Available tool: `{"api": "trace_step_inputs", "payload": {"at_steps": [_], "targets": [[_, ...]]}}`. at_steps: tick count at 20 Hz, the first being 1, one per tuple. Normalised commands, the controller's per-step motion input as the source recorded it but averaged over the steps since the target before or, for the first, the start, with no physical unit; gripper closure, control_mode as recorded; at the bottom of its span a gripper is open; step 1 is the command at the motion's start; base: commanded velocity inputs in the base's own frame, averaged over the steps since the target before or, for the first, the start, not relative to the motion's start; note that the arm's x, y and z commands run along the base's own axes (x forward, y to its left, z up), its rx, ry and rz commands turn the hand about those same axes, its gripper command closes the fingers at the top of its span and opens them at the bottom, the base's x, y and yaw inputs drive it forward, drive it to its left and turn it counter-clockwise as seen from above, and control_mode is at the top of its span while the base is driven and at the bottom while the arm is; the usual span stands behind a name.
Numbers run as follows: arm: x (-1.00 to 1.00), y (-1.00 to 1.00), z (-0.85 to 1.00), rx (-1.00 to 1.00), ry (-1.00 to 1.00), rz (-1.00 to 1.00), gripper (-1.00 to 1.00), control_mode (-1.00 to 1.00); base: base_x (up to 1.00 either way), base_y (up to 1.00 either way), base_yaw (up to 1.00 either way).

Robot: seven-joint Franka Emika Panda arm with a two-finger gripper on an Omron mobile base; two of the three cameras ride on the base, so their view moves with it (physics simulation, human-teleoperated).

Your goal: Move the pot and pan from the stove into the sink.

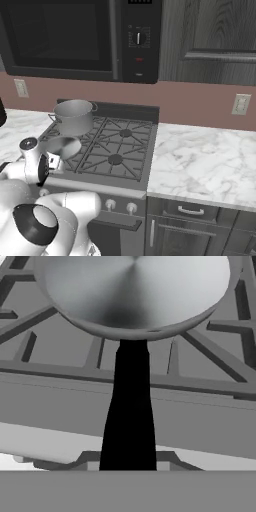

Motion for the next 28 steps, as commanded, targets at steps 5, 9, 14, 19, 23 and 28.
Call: {"api": "trace_step_inputs", "payload": {"at_steps": [5,9,14,19,23,28], "targets": [[0.0,0.0,0.44,0.0,0.0,-0.09,1.0,-1.0,0.0,0.0,0.0],[0.0,0.0,0.7,0.0,0.04,-0.1,1.0,-1.0,0.0,0.0,0.0],[0.0,0.0,0.79,0.0,0.09,-0.13,1.0,-1.0,0.0,0.0,0.0],[-0.16,-0.05,0.72,0.0,0.08,-0.14,1.0,-1.0,0.0,0.0,0.0],[-0.51,-0.17,0.58,0.0,0.0,-0.12,1.0,-1.0,0.0,0.0,0.0],[-0.79,-0.24,0.43,0.0,-0.15,-0.1,1.0,-1.0,0.0,0.0,0.0]]}}
